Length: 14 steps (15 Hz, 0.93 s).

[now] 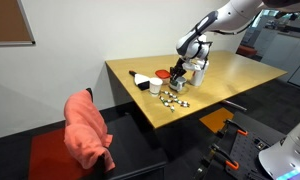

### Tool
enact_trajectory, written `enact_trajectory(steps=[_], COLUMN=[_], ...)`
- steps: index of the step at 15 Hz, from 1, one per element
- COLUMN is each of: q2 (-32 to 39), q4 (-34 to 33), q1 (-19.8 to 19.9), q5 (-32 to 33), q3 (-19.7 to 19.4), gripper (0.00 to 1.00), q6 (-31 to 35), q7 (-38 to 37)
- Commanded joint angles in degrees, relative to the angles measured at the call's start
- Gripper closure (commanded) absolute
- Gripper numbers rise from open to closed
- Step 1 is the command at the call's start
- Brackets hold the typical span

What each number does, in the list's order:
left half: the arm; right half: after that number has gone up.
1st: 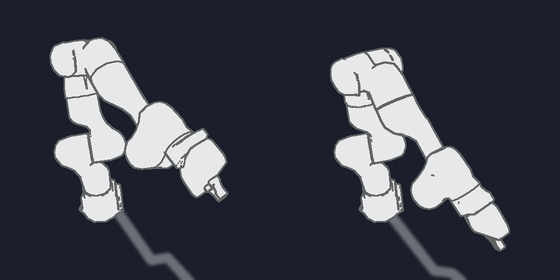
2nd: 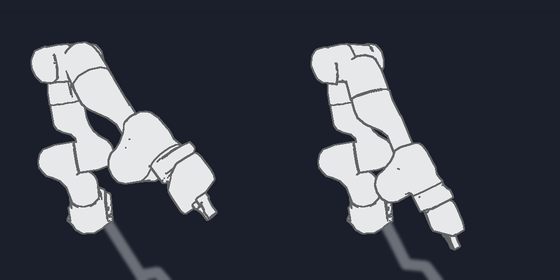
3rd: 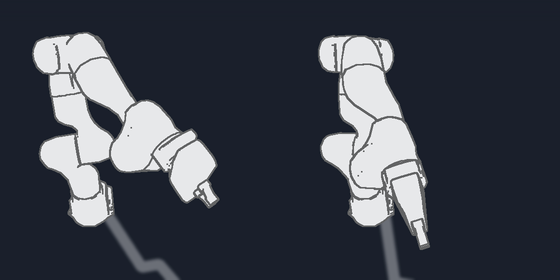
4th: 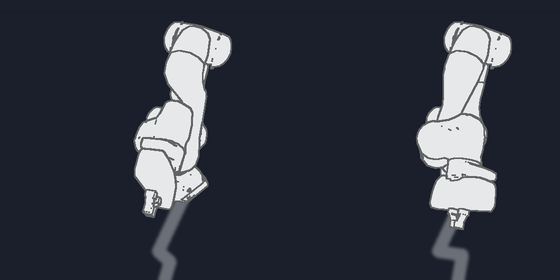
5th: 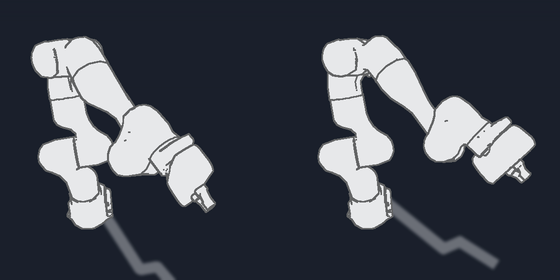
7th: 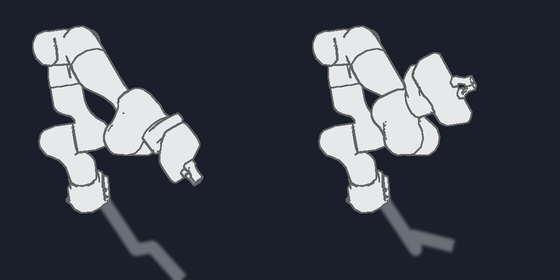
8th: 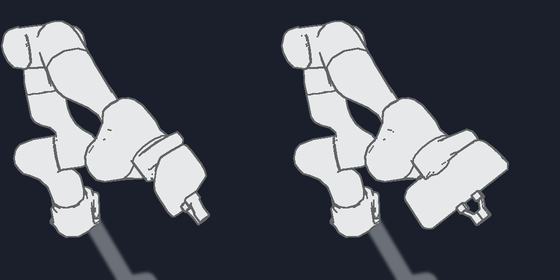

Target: Pour out the contents of the mug onto the table

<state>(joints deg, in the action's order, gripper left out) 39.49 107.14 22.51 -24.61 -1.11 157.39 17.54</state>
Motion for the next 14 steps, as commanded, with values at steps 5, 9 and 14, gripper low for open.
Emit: enact_trajectory(steps=[5, 9, 14], q2=[-6.51, -13.93, -22.34], q4=[4.83, 10.66, 16.85], q1=[-1.52, -1.25, -1.96], q5=[5.52, 6.81, 6.24], q3=[-0.31, 0.11, -0.85], gripper=[0.03, 0.0, 0.0], q6=[1.33, -1.34, -4.85], q7=[-3.89, -4.59, -4.29])
